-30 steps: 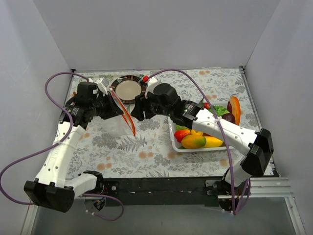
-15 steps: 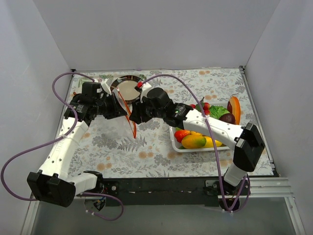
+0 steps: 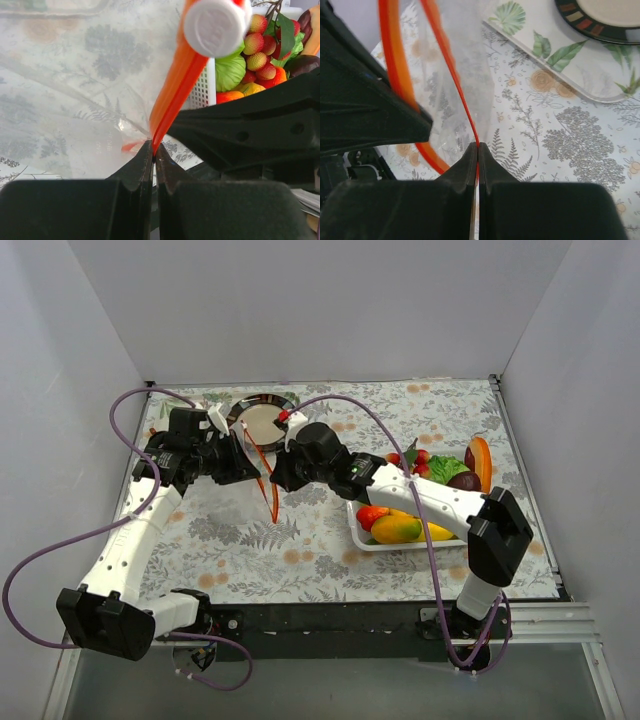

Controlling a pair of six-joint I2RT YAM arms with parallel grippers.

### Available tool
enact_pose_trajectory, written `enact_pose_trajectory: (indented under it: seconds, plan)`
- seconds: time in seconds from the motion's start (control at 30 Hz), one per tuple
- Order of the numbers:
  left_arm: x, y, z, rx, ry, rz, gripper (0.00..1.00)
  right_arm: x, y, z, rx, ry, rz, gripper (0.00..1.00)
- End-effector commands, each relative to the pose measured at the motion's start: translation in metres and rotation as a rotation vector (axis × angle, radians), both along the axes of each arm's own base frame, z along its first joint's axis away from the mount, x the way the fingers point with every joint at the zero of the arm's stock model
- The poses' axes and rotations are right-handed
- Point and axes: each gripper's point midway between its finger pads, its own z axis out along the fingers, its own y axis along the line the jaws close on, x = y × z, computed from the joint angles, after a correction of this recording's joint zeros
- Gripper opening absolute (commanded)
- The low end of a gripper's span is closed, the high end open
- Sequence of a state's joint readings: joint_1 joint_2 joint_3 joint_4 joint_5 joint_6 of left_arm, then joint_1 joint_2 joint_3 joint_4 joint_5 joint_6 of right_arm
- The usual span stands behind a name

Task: Place the food in the zip-top bag and seal the zipper
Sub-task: Open the zipper of the food storage bag.

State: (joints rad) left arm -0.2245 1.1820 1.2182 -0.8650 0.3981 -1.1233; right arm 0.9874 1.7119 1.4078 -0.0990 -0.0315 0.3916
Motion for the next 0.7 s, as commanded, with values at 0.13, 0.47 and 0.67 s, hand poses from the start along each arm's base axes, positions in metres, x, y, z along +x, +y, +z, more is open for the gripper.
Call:
enact_pose_trajectory:
  seconds: [0.13, 0.47, 0.67]
  plan:
    - [0.001, 0.031, -0.009, 0.155, 0.01, 0.125, 0.0, 0.047, -0.061, -0.022, -0.219, 0.009, -0.287, 0.01]
    - [0.013, 0.019, -0.021, 0.396, 0.01, 0.272, 0.0, 0.04, -0.072, -0.034, -0.27, 0.065, -0.306, 0.01]
    - [0.023, 0.012, -0.02, 0.324, 0.083, 0.412, 0.0, 0.04, -0.076, -0.034, -0.278, 0.06, -0.305, 0.01]
